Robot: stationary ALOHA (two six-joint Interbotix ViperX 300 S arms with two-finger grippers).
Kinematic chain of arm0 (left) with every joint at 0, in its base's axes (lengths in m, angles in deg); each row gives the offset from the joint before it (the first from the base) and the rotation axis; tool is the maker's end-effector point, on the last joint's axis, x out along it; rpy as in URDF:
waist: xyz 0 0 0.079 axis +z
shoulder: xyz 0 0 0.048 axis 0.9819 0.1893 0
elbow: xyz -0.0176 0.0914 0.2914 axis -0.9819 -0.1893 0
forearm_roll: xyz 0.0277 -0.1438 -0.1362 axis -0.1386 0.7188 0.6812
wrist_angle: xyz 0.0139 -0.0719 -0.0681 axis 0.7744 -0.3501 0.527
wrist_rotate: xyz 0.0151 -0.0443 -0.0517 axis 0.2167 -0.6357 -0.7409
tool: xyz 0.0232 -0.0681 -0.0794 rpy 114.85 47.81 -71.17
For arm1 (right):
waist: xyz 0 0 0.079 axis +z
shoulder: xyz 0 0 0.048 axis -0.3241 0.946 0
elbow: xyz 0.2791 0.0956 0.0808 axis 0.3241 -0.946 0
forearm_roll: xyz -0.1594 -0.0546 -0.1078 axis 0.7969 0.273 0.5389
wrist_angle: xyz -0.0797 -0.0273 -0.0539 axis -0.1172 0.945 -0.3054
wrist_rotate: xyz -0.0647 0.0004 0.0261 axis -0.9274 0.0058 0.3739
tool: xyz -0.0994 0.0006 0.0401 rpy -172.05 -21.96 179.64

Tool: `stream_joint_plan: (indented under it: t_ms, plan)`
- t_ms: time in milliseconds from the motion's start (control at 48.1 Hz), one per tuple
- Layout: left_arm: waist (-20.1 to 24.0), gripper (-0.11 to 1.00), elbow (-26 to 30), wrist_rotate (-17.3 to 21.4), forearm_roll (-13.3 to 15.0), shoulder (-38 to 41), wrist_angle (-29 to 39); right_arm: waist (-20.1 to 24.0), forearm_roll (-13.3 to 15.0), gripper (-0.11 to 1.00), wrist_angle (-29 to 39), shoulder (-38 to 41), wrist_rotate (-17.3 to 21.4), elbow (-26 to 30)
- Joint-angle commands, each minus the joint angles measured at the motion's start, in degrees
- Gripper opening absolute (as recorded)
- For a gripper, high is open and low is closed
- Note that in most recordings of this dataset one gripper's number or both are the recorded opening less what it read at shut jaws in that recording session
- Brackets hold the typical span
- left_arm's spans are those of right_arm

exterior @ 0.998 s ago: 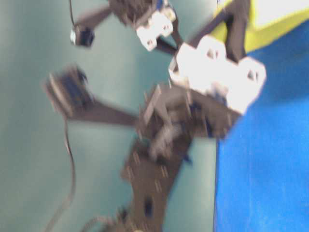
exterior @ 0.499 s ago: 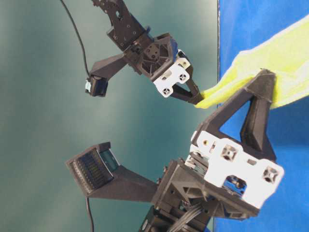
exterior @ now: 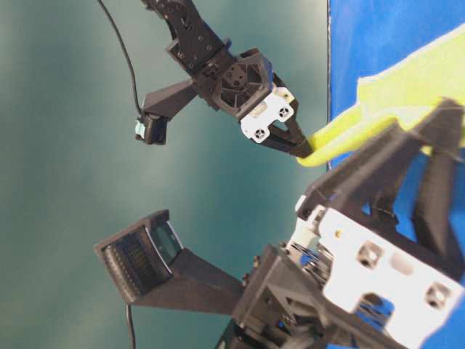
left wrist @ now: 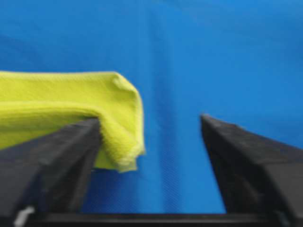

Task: Fold the yellow towel.
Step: 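Lay the towel down as a vertical strip and open both grippers, then retract both grippers outward to the sides of the towel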

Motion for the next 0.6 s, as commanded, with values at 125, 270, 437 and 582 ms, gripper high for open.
stream_joint_plan:
  t_ms: [125, 270, 437, 582]
  plan:
    - [0.1, 0.79, 1.5, 0.1, -0.2, -2.6, 2.7, 0.3, 1.8, 0.66, -0.2, -0.8, -0.1, 0.4]
    - [0.5, 0.78, 1.1, 0.1, -0.2, -5.5, 7.0, 0.3, 1.8, 0.66, 0.1, -1.0, -0.1, 0.4]
    - [1.6, 0.77, -0.6, 0.2, -0.2, -11.2, 13.6, 0.6, 1.9, 0.66, 3.0, -1.8, -0.1, 0.4]
    - [3.0, 0.77, -3.6, 0.4, -0.2, -17.1, 15.7, 2.0, 1.9, 0.66, 6.1, -3.3, 0.0, 0.1]
